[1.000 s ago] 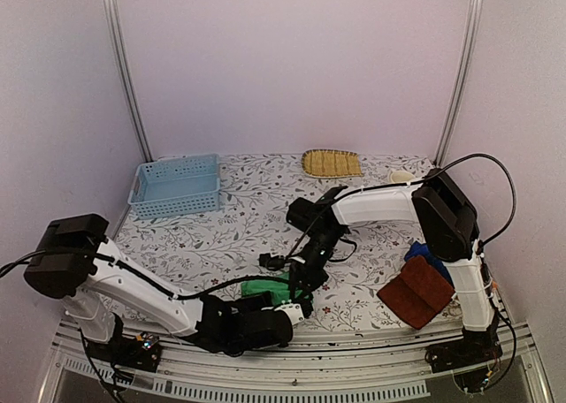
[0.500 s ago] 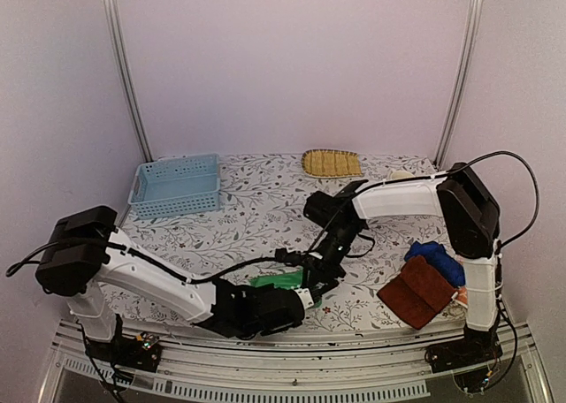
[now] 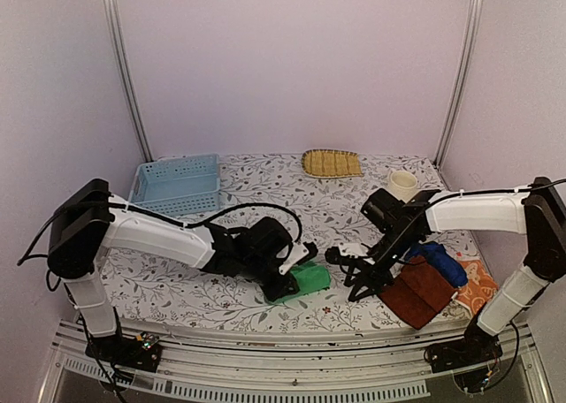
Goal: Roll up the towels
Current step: Roll the towel at the center of the board.
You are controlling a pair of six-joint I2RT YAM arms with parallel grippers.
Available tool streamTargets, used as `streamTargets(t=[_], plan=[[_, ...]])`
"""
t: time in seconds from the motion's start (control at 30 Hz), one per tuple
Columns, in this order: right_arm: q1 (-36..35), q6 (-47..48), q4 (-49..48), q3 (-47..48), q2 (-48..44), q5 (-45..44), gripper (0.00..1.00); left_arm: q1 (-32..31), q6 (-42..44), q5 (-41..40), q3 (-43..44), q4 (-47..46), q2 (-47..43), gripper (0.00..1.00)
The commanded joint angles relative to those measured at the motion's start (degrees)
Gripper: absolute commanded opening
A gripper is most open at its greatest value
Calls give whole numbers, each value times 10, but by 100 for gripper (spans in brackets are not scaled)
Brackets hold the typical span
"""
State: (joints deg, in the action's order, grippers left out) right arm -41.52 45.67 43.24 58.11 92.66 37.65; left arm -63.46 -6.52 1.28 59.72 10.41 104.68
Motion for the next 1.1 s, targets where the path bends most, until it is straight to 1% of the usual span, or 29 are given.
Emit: streamTargets(t=[0.0, 0.13, 0.27, 0.4, 0.53, 0.73, 0.93, 1.0, 1.07], plan=[[-10, 2, -127, -54, -58, -74, 50, 32, -40, 185, -3, 85, 63, 9], [-42, 11, -204, -70, -92, -117, 52, 60, -62, 255, 1, 82, 89, 8], [-78, 29, -255, -63, -65, -165, 53, 82, -69, 304, 1, 78, 102, 8], [-98, 56, -293, -64, -21, -192, 54, 96, -68, 321, 4, 83, 105, 7], [-105, 62, -322, -65, 1, -207, 54, 102, -55, 325, 12, 94, 117, 6], [-114, 86, -340, -70, 5, -237, 55, 114, -47, 347, 25, 99, 137, 4], [-114, 103, -319, -68, 42, -221, 56, 130, -49, 359, 33, 99, 149, 3], [-115, 106, -298, -63, 67, -214, 55, 132, -49, 349, 31, 97, 147, 5], [-114, 108, -276, -58, 90, -204, 51, 132, -50, 335, 25, 90, 139, 11]])
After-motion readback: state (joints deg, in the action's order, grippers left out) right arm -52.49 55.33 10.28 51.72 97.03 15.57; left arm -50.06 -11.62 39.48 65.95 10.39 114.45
